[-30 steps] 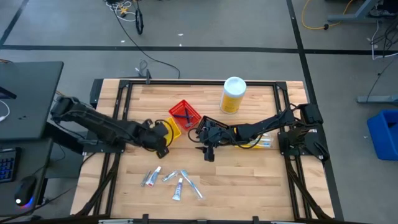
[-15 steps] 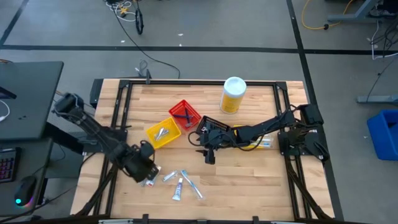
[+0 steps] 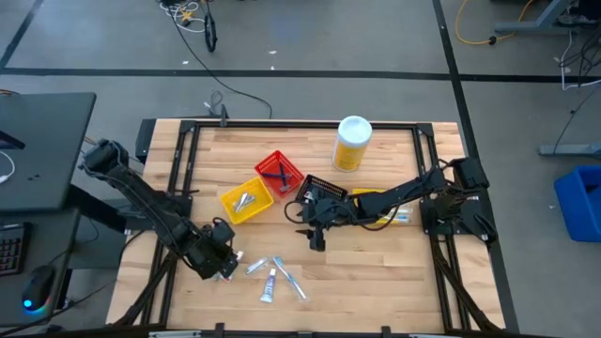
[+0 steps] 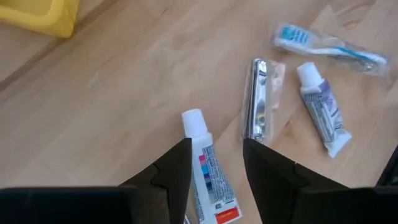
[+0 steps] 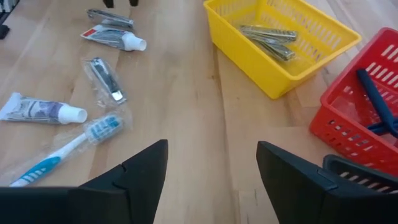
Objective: Pick & Place Travel size toiletries
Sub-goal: Put the toothpaste into the black bin
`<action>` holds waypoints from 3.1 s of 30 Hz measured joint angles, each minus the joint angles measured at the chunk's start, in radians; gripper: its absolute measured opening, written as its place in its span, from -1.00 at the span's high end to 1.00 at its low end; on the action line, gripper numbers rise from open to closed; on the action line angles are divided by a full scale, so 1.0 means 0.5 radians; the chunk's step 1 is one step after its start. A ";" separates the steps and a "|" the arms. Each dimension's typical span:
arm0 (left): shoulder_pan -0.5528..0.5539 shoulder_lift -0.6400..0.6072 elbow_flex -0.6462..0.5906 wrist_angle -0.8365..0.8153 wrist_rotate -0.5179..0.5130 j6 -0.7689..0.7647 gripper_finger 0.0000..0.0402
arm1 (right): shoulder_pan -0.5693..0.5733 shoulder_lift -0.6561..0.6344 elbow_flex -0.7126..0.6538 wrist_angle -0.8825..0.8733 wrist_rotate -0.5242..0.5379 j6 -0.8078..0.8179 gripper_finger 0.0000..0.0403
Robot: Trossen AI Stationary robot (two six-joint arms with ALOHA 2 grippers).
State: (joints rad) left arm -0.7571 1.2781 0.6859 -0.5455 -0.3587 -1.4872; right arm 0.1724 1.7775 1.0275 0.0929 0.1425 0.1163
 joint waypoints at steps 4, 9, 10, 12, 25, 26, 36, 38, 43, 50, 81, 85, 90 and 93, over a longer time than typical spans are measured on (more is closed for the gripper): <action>-0.001 0.001 -0.045 0.103 0.009 0.005 0.15 | 0.021 0.000 0.000 0.000 0.001 0.000 -0.31; -0.001 0.094 -0.047 0.141 0.024 0.043 0.05 | 0.034 0.000 0.000 0.000 0.001 0.001 -0.32; -0.001 0.132 -0.047 0.156 0.043 0.048 0.03 | 0.036 0.000 0.000 -0.001 0.001 0.000 -0.32; -0.001 0.220 -0.047 0.157 0.089 0.051 0.00 | 0.036 0.000 0.000 -0.004 0.002 0.000 -0.31; -0.003 0.452 -0.032 0.210 0.145 0.077 0.05 | 0.097 -0.156 0.000 -0.211 0.029 0.004 -0.24; -0.003 0.453 -0.033 0.210 0.134 0.086 0.08 | 0.104 -0.188 0.000 -0.228 0.029 0.010 -0.23; 0.002 0.455 -0.037 0.212 0.112 0.057 0.58 | 0.145 -0.322 0.000 -0.278 0.027 0.073 -0.18; 0.003 0.456 -0.036 0.254 0.098 0.042 0.63 | 0.145 -0.322 0.000 -0.279 0.027 0.102 -0.17; 0.012 0.458 0.034 0.257 -0.072 0.128 0.62 | 0.150 -0.322 0.000 -0.300 0.024 0.165 -0.19; 0.186 0.458 0.276 0.246 -0.262 0.622 0.63 | 0.156 -0.322 0.000 -0.294 0.024 0.157 -0.26; 0.797 0.435 0.630 1.621 -0.536 2.730 0.66 | 0.210 -0.321 -0.001 0.249 0.308 0.004 -0.21; 0.769 0.401 0.633 1.684 -0.674 2.752 0.65 | 0.206 -0.320 -0.001 0.369 0.307 -0.056 -0.17; 0.740 0.375 0.634 1.659 -0.738 2.754 0.67 | 0.191 -0.319 -0.004 0.473 0.307 -0.093 -0.04; 0.728 0.376 0.633 1.666 -0.741 2.779 0.66 | 0.181 -0.319 -0.005 0.484 0.306 -0.082 0.09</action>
State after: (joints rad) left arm -0.3931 1.4662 1.0023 0.2875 -0.7292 -0.0977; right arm 0.2630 1.6180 1.0253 0.3347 0.2955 0.0751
